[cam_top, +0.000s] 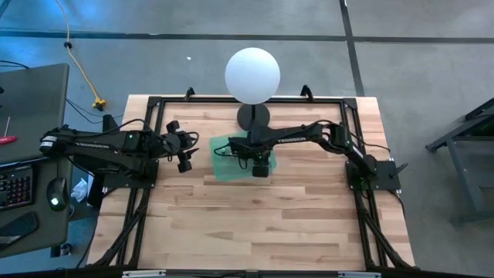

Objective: Pick & Place food coloring
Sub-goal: Put the small purple food coloring bottle into the green bin, then return to Home Position

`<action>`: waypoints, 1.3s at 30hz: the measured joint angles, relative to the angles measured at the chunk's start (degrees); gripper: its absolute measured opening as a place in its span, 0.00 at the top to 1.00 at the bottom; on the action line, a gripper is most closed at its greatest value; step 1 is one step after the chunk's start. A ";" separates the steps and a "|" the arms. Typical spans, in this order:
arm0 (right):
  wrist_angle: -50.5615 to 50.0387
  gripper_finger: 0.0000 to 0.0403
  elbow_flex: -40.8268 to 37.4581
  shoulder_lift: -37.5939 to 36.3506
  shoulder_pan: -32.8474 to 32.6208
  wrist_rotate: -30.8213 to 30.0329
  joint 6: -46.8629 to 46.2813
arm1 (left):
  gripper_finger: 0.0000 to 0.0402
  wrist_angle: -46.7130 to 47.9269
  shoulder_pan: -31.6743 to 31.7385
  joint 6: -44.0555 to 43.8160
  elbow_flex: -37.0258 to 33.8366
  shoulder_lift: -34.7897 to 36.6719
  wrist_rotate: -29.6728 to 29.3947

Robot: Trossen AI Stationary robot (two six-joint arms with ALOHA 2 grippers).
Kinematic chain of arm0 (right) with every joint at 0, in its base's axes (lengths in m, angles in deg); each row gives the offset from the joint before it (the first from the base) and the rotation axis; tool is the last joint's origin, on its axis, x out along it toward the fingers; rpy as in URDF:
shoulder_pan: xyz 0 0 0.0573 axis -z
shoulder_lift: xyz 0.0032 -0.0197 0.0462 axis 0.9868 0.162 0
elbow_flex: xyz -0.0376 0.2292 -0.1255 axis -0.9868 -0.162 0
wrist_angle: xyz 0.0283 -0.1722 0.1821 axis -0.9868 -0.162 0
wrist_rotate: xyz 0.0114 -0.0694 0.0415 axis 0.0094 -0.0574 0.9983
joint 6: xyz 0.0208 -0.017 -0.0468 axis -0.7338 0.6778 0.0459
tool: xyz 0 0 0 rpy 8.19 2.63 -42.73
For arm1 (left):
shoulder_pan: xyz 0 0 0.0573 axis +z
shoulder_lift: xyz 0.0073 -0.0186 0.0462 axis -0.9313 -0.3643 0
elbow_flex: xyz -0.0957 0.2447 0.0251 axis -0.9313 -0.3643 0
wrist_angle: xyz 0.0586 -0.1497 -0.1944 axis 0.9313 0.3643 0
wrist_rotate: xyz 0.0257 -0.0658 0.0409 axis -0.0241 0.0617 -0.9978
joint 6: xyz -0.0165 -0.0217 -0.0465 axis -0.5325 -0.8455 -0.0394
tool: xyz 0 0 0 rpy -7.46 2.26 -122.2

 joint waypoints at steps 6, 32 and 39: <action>0.09 0.73 0.20 0.05 -0.47 -0.90 0.16 | 0.58 0.00 0.00 -1.05 0.00 0.00 0.15; -23.48 0.65 27.31 -0.82 -6.06 -0.70 -2.62 | 0.58 -0.04 0.00 -3.26 0.00 0.96 0.32; -23.08 0.67 25.53 -9.59 -7.14 -4.76 0.21 | 0.58 8.81 -0.02 -8.47 5.40 5.87 5.51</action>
